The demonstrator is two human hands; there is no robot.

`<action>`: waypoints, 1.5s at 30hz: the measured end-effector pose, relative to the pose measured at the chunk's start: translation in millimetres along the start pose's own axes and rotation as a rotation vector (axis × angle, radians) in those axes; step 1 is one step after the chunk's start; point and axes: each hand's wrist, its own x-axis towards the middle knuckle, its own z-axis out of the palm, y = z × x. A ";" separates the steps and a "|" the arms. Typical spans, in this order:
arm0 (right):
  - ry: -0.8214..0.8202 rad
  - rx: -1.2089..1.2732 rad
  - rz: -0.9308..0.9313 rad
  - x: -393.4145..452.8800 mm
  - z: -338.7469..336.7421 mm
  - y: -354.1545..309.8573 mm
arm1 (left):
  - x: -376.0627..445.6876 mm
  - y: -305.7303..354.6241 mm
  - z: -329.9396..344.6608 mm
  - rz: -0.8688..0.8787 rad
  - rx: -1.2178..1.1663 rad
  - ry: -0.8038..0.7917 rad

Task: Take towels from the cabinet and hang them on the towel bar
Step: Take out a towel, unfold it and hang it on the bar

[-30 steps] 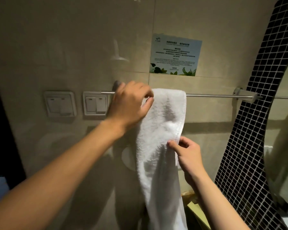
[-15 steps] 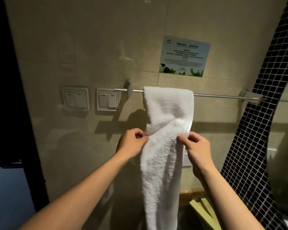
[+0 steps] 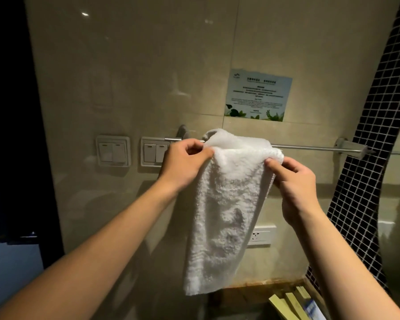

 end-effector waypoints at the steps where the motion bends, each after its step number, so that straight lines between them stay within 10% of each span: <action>1: -0.002 -0.013 -0.002 2.9 0.1 -2.9 | 3.3 3.1 0.4 0.004 0.002 0.003; 10: -0.036 -0.067 -0.025 49.2 14.5 -41.7 | 43.9 36.3 1.5 0.008 0.072 0.114; 20: -0.025 -0.276 0.089 77.4 24.2 -14.6 | 66.1 6.2 2.9 0.076 0.898 0.114; 37: 0.115 -0.276 0.102 71.2 15.2 35.0 | 5.1 -39.1 12.5 0.426 0.767 0.390; 45: 0.073 -0.260 0.083 67.6 13.2 31.8 | -25.0 -83.2 32.2 -0.152 0.397 0.035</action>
